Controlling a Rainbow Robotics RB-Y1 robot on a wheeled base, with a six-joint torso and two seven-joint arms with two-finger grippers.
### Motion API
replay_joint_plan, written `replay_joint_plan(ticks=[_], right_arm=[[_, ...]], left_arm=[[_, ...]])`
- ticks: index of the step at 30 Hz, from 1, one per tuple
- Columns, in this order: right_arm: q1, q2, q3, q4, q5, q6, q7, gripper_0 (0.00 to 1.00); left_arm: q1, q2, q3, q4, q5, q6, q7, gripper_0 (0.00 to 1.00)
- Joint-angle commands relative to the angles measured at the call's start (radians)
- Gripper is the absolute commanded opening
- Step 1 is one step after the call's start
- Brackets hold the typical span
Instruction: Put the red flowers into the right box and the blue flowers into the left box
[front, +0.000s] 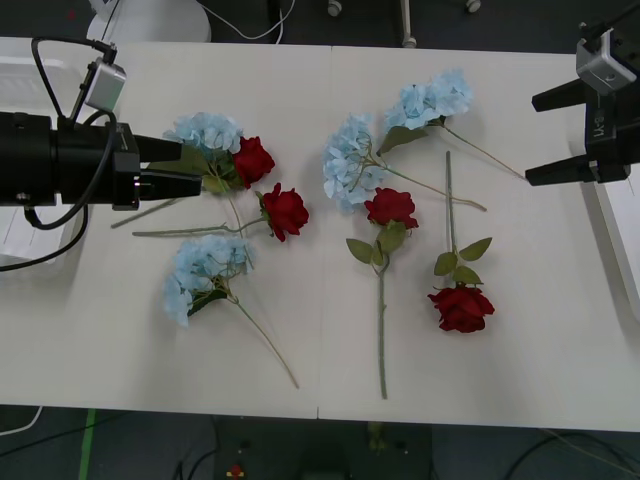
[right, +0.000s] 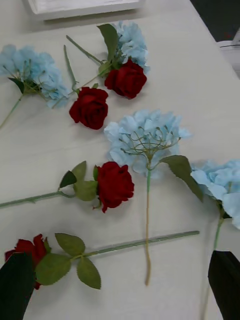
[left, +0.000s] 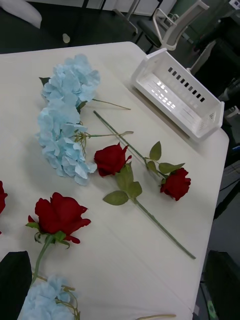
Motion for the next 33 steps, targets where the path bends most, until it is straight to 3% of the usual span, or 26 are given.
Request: replay_joint_plan(ticks=[1, 7, 12, 23, 27, 33], right_arm=[[-0.148, 0.055, -0.024, 0.049, 0.107, 0.039, 0.030, 1.00], [-0.266, 0.122, 0.018, 0.174, 0.229, 0.053, -0.039, 1.00], [-0.382, 0.156, 0.114, 0.280, 0.361, 0.026, -0.031, 1.00], [-0.533, 0.305, 0.297, 0.492, 0.696, -0.073, 0.017, 1.00], [-0.540, 0.383, 0.303, 0.543, 0.814, -0.102, 0.030, 1.00], [-0.540, 0.466, 0.312, 0.567, 0.959, -0.109, 0.030, 1.00]], left_arm=[[0.007, 0.085, 0.008, -0.003, 0.032, -0.005, 0.066, 1.00], [-0.027, 0.110, 0.020, 0.158, 0.017, 0.012, 0.087, 1.00], [-0.077, 0.099, 0.018, 0.281, -0.182, 0.026, 0.120, 1.00], [-0.096, -0.042, 0.018, 0.272, -0.463, -0.020, 0.747, 1.00], [-0.111, -0.119, 0.000, 0.238, -0.623, -0.072, 1.034, 1.00], [-0.192, -0.186, -0.127, 0.246, -0.873, -0.124, 1.246, 1.00]])
